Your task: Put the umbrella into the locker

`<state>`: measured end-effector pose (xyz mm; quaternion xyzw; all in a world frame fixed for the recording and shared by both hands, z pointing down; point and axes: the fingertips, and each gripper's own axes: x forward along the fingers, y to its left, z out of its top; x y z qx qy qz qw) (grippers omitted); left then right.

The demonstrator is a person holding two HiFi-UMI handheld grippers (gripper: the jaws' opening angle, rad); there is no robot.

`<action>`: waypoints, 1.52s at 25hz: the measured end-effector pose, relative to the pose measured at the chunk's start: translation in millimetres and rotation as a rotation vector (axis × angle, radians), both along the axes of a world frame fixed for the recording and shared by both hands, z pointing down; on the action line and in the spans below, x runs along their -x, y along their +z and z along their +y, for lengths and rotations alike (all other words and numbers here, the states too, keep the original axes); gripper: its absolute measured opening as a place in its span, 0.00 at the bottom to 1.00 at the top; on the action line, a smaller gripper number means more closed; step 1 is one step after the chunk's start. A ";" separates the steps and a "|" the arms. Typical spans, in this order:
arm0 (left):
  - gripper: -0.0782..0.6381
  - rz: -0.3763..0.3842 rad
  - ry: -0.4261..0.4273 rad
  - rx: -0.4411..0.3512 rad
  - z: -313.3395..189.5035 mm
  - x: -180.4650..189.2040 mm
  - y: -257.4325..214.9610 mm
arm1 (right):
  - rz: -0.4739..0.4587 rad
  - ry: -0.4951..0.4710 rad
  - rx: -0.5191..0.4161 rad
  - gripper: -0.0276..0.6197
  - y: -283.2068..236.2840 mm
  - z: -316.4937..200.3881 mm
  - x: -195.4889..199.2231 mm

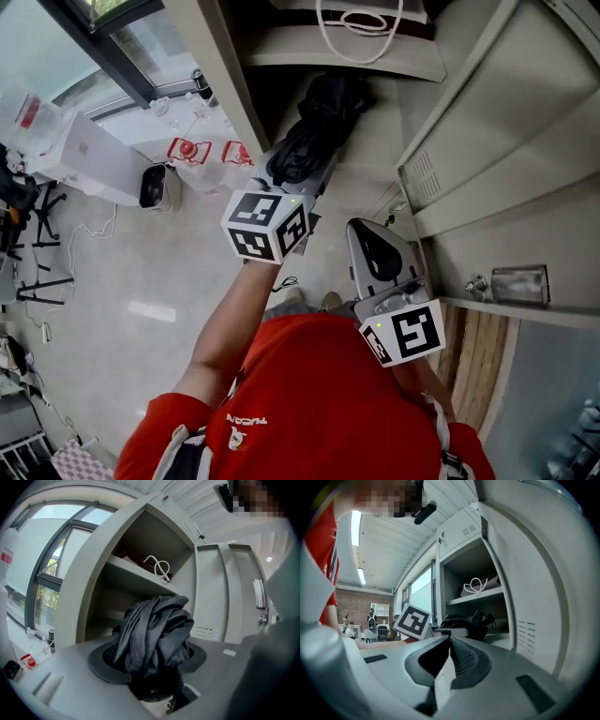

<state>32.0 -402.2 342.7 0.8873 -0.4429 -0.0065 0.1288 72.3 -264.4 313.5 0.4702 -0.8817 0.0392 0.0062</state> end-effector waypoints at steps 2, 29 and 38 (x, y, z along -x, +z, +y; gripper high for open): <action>0.43 -0.014 0.001 0.010 -9.5 -2.7 1.6 | 0.003 0.008 0.001 0.05 -1.0 -4.8 1.3; 0.45 -0.298 0.011 0.247 -88.9 -32.8 31.2 | -0.065 0.024 0.031 0.05 7.1 -27.0 2.5; 0.59 -0.416 0.053 0.279 -86.7 -39.7 48.1 | -0.071 0.016 0.037 0.05 8.9 -19.2 1.3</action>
